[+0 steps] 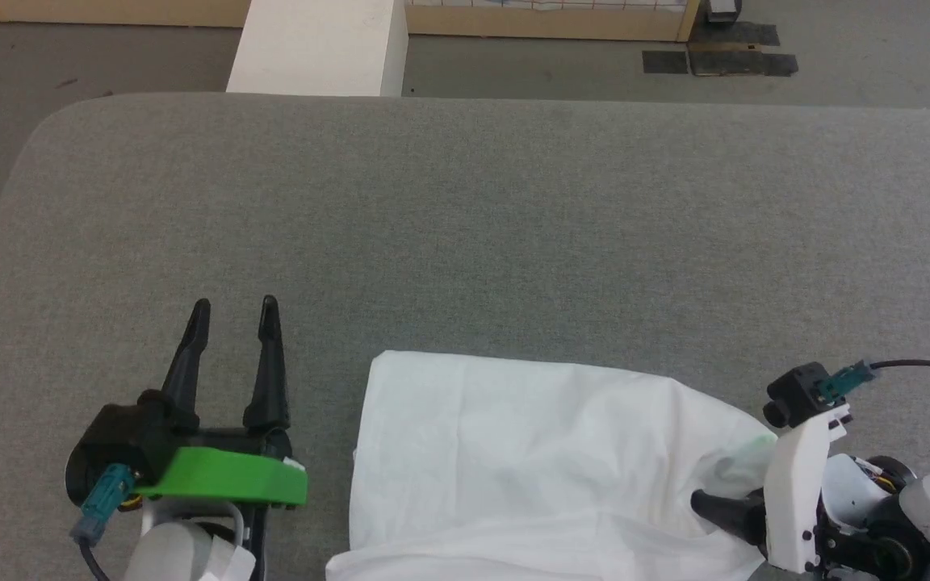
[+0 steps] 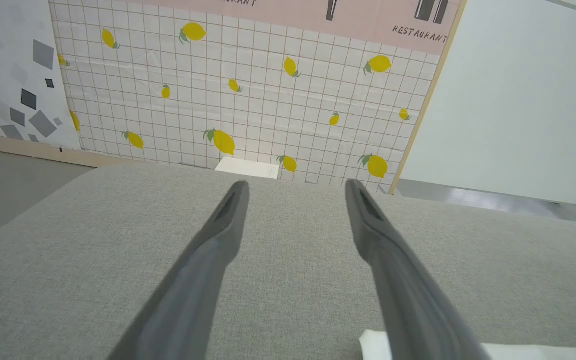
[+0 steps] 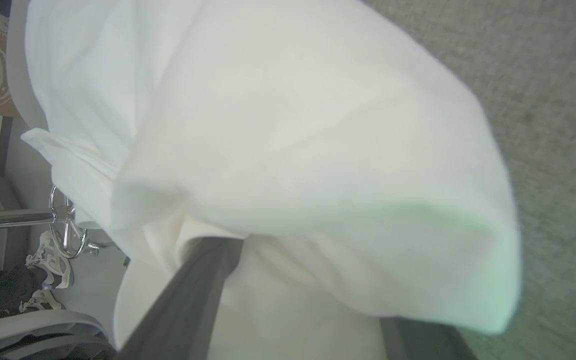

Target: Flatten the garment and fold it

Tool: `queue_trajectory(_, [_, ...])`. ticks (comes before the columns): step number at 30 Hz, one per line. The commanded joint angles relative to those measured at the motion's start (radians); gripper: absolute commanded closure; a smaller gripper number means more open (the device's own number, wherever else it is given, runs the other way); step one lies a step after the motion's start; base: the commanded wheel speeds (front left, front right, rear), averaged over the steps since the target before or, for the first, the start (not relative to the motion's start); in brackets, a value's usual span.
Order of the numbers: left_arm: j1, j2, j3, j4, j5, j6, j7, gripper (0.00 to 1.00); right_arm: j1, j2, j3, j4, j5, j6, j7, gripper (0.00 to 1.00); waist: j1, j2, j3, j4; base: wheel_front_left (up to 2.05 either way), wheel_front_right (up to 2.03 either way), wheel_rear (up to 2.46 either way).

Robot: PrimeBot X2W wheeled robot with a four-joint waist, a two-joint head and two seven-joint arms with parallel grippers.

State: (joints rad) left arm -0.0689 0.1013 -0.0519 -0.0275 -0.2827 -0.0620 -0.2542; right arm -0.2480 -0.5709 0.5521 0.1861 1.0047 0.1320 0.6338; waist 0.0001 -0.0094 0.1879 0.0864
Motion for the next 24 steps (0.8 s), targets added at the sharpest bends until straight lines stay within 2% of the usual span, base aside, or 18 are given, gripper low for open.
queue_trajectory(1, [-0.021, -0.005, 0.003, 0.004, 0.007, -0.007, -0.008, 0.00, -0.001, 0.011, 0.028, 0.029, 0.008, -0.001, 0.002, 0.00, -0.0001, 0.0092, -0.001, 0.001, 0.00, 0.00, 0.00])
queue_trajectory(2, [-0.020, -0.007, 0.006, 0.006, 0.008, -0.009, -0.008, 0.00, -0.007, 0.006, 0.036, 0.042, 0.005, -0.001, 0.001, 0.64, -0.0001, 0.0092, -0.001, 0.002, 0.00, 0.00, 0.00])
queue_trajectory(3, [-0.019, -0.009, 0.008, 0.007, 0.009, -0.011, -0.008, 0.00, -0.012, 0.003, 0.040, 0.051, 0.001, -0.001, -0.005, 0.90, -0.0001, 0.0092, -0.002, 0.001, 0.00, 0.00, 0.00])
queue_trajectory(4, [-0.017, -0.011, 0.011, 0.010, 0.010, -0.013, -0.008, 0.00, -0.015, 0.002, 0.042, 0.067, 0.003, -0.001, -0.007, 1.00, -0.0001, 0.0092, -0.004, 0.001, 0.00, 0.00, 0.00])
queue_trajectory(15, [-0.004, -0.029, 0.029, 0.019, 0.015, -0.028, -0.008, 0.00, -0.040, -0.040, 0.017, 0.129, 0.007, -0.001, -0.062, 1.00, -0.0001, 0.0092, -0.015, -0.018, 0.00, 0.00, 0.00])
queue_trajectory(24, [0.001, -0.039, 0.035, 0.021, 0.018, -0.036, -0.008, 0.00, -0.052, -0.114, -0.066, 0.180, 0.008, -0.001, -0.077, 1.00, -0.0001, 0.0092, -0.012, -0.034, 0.00, 0.00, 0.00])
